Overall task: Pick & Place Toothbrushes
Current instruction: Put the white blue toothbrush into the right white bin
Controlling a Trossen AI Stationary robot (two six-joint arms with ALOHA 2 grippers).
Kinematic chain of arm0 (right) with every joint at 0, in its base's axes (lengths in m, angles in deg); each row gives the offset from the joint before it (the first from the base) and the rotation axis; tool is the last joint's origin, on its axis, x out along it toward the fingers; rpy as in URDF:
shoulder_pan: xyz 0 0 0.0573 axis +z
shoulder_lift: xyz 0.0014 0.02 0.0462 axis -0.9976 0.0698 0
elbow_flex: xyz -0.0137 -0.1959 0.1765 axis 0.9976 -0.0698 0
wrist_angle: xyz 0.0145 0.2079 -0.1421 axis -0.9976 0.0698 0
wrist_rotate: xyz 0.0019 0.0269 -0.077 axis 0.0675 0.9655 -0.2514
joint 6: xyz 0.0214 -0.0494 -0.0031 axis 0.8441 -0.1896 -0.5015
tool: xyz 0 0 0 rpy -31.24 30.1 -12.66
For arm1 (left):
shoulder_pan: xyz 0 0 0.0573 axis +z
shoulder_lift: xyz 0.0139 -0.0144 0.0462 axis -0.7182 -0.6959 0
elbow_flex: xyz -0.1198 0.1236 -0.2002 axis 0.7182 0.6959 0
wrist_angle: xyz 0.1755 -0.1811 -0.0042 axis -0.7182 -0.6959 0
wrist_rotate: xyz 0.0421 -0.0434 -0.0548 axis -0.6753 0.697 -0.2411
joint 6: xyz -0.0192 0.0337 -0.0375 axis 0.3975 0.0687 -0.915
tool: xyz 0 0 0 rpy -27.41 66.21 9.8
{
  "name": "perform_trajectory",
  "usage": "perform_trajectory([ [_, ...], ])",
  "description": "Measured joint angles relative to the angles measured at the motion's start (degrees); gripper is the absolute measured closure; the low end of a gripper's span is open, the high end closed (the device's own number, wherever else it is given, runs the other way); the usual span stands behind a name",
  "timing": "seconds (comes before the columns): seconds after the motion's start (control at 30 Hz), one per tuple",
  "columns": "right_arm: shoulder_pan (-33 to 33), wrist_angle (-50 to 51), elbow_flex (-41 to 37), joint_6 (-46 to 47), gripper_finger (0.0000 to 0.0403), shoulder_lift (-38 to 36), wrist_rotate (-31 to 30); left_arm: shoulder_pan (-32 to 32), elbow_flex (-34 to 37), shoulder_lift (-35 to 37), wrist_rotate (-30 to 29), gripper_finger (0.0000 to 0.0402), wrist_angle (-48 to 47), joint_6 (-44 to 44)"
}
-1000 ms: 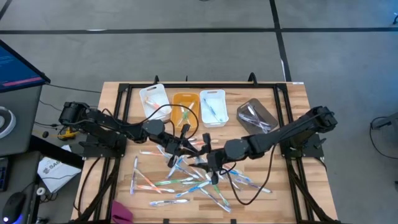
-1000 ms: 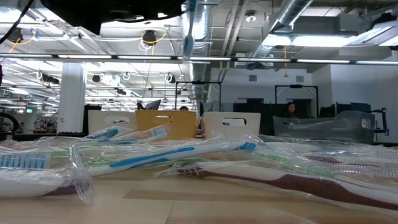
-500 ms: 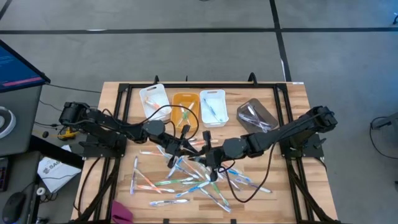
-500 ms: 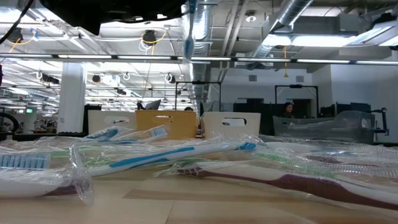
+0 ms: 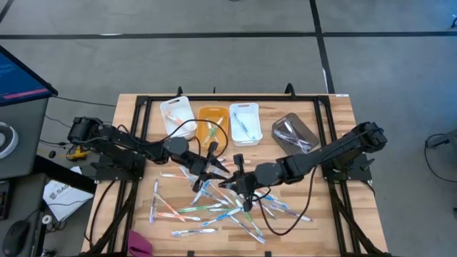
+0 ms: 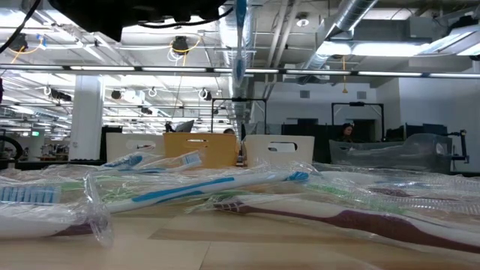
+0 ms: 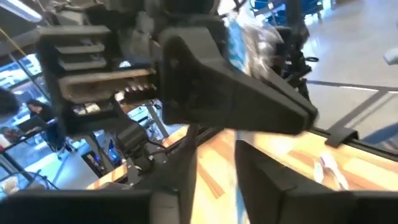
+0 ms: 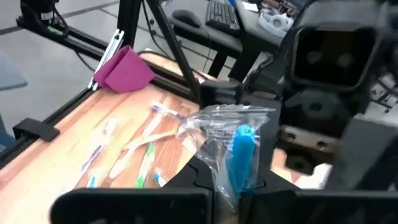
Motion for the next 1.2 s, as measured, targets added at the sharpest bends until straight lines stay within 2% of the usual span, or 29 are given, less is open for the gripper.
perform_trajectory([
  [0.1,0.3,1.0,0.0,0.4,0.0398,0.0,-1.3,0.0,0.0,0.0,0.0,0.0261,-0.2,-0.1],
  [0.27,2.1,7.8,0.9,4.2,0.0398,-0.6,-10.9,0.3,0.0,0.0,-1.1,0.0216,-1.8,-1.8],
  [0.43,3.4,21.2,5.5,13.0,0.0398,-0.7,-19.9,0.6,-0.1,0.2,-8.6,0.0192,-8.5,-2.4],
  [0.63,1.5,42.1,14.1,30.0,0.0398,-0.7,-21.8,0.7,-0.1,0.2,-17.0,0.0183,-19.8,-5.9],
  [0.8,-3.7,56.5,21.2,35.5,0.0396,-0.8,-19.8,0.6,0.0,2.8,-18.3,0.0186,-27.4,-8.0],
  [0.97,-11.5,56.8,25.2,31.5,0.0398,-0.8,-7.0,0.6,0.0,9.0,-19.1,0.0194,-36.2,-10.0],
  [1.2,-26.5,57.3,27.6,32.2,0.0398,-0.4,1.4,0.6,0.0,19.5,-19.1,0.0202,-46.4,-11.2],
])
